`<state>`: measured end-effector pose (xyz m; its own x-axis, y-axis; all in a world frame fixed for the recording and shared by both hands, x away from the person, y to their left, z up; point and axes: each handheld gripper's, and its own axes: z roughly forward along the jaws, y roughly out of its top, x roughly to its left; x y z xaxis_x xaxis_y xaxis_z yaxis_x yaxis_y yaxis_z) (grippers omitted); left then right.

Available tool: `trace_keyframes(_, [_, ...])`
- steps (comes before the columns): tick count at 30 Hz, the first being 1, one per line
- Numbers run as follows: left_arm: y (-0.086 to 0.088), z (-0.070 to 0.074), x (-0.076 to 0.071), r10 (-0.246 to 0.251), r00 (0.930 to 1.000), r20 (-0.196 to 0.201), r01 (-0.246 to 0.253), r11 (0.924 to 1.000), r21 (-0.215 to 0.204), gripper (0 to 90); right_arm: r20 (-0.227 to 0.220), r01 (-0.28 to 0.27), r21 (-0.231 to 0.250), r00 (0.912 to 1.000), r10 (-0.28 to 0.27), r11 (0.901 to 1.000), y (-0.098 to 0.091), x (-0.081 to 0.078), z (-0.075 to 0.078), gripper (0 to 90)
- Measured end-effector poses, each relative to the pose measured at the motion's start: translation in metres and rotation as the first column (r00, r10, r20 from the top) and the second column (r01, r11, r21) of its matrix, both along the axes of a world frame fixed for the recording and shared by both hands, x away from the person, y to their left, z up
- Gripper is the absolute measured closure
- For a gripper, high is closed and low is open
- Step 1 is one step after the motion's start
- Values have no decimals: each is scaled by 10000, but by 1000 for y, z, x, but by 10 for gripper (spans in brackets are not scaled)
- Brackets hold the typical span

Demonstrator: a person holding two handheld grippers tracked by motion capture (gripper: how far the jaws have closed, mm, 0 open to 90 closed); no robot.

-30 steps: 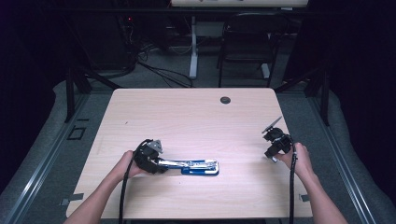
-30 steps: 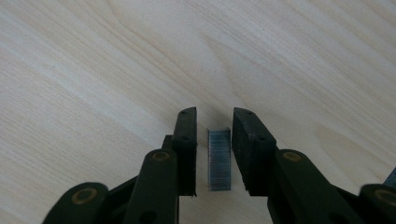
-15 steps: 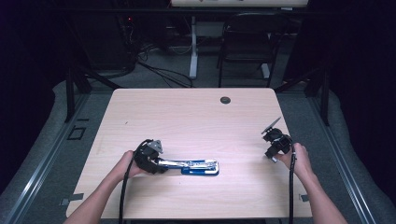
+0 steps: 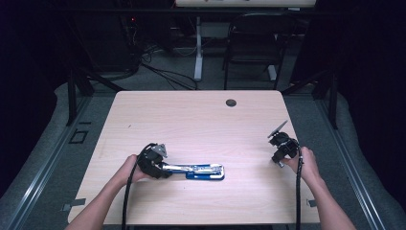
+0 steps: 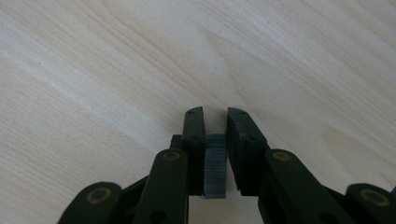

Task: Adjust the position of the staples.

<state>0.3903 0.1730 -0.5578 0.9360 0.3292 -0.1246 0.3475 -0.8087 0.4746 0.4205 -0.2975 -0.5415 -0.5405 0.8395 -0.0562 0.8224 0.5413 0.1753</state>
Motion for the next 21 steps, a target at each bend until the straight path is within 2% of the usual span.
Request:
trace_keyframes(1, [0,0,0,-1,10000,-7,1,10000,4,610,244,227,272,9994,-234,9994,1,-1,-3,776])
trace_keyframes(2, [0,0,0,2,10000,-3,-2,10000,-2,610,87,84,107,9999,-84,9999,0,0,-1,777])
trace_keyframes(3, [0,0,0,-9,10000,-1,9,10000,6,610,242,231,280,9994,-238,9993,1,-1,-3,778])
trace_keyframes(6, [0,0,0,-15,10000,-6,15,10000,26,610,225,186,301,9996,-193,9994,0,-1,-3,782])
trace_keyframes(8, [0,0,0,-8,10000,-9,8,10000,36,611,-66,-81,-46,9999,80,10000,-1,0,2,783])
trace_keyframes(9, [0,0,0,-6,10000,-2,6,10000,30,610,288,208,362,9993,-218,9991,0,-2,-1,783])
trace_keyframes(11, [0,0,0,-9,10000,-10,9,10000,44,610,74,-33,129,10000,32,9999,0,-1,3,783])
trace_keyframes(12, [0,0,0,-12,10000,-11,12,10000,46,611,338,195,403,9992,-209,9990,1,-3,1,783])
trace_keyframes(14, [0,0,0,-9,10000,-18,9,10000,22,611,137,-72,109,9999,70,9999,1,-2,6,783])
trace_keyframes(15, [0,0,0,-10,10000,-21,10,10000,18,611,286,21,310,9996,-30,9995,1,-3,4,783])
trace_keyframes(17, [0,0,0,-13,10000,-2,13,10000,55,611,223,-46,254,9997,40,9997,2,-2,6,783])
trace_keyframes(18, [0,0,0,-13,10000,-3,13,10000,56,611,459,134,510,9988,-158,9986,3,-4,4,782])
trace_keyframes(19, [0,0,0,-16,10000,-17,16,10000,22,611,470,111,521,9988,-136,9986,3,-4,5,783])
trace_keyframes(21, [0,0,0,-11,10000,1,11,10000,60,611,258,-172,227,9995,166,9996,3,-3,10,783])
